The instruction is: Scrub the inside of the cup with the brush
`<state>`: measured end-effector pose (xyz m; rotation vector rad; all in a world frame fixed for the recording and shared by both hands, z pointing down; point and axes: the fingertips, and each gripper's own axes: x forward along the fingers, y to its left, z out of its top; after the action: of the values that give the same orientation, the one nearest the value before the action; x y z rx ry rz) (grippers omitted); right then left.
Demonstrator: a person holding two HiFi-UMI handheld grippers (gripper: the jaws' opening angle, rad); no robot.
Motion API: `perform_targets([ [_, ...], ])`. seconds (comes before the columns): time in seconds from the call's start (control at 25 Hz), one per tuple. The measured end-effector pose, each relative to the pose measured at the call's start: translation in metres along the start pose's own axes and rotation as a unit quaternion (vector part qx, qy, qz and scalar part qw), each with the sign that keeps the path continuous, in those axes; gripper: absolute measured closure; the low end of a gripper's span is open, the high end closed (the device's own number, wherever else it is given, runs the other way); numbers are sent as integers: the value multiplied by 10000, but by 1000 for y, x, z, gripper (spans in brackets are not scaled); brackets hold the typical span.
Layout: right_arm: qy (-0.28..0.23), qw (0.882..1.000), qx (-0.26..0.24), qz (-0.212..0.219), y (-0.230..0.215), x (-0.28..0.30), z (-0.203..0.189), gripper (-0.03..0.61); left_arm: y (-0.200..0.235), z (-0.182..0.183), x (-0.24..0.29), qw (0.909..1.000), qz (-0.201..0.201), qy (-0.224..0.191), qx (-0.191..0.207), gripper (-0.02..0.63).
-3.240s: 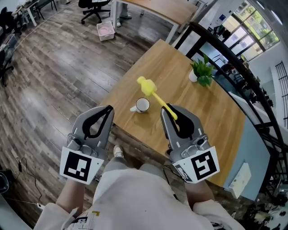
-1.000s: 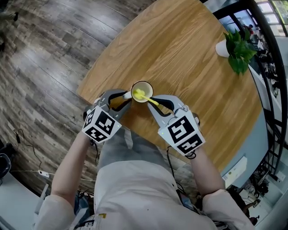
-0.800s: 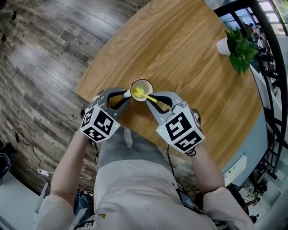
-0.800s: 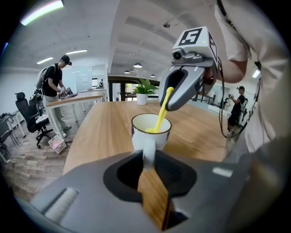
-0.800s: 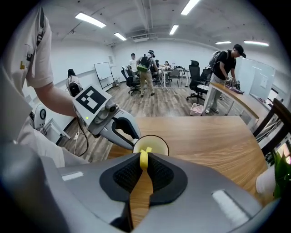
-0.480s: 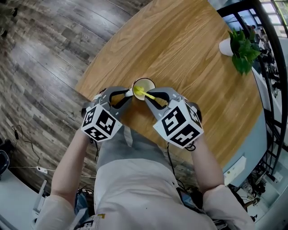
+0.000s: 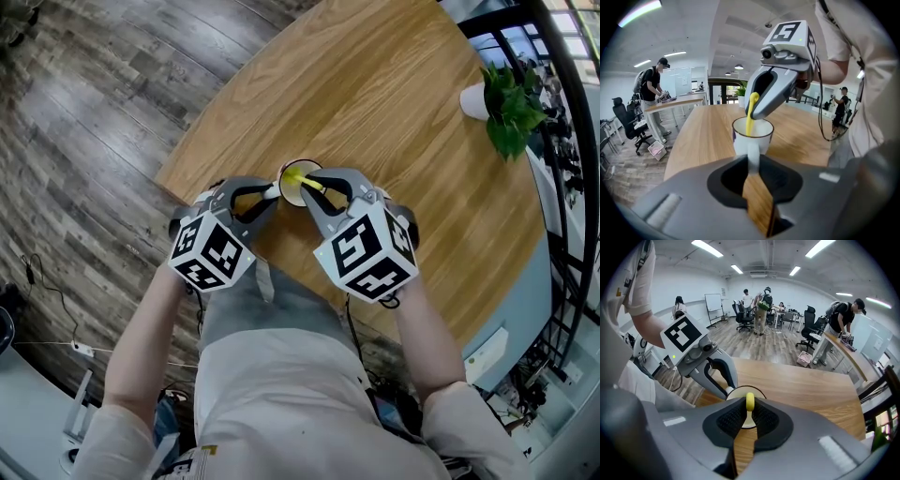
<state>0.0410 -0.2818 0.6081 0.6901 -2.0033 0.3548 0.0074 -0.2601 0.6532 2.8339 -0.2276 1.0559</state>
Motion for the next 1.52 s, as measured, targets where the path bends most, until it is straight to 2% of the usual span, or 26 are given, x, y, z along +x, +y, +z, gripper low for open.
perform_targets([
  [0.2,387,9986,-200,-286,-8,-7,-9,543,0,0,-1,10000,-48,29,-53,545],
  [0.4,944,9943,-487,-119,-2,-16,-25,546,0,1,0,9998,-85,23,-174,543],
  [0.68,1185,9917,-458,203,11,-21,-30,546,-3,2,2,9998,-83,79,-191,541],
  [0.84,1076,9926,-421,385,22,-17,-26,545,-3,3,3,9997,-50,64,-224,541],
  [1.04,930,9932,-592,377,29,-10,-14,545,-6,2,2,9997,-57,44,-229,542],
  [1.2,631,9957,-558,386,31,-4,-1,545,-11,0,1,9998,-80,27,-206,545],
  [1.52,59,9994,-346,27,18,-3,17,546,-18,-2,0,9992,-178,5,-356,546],
])
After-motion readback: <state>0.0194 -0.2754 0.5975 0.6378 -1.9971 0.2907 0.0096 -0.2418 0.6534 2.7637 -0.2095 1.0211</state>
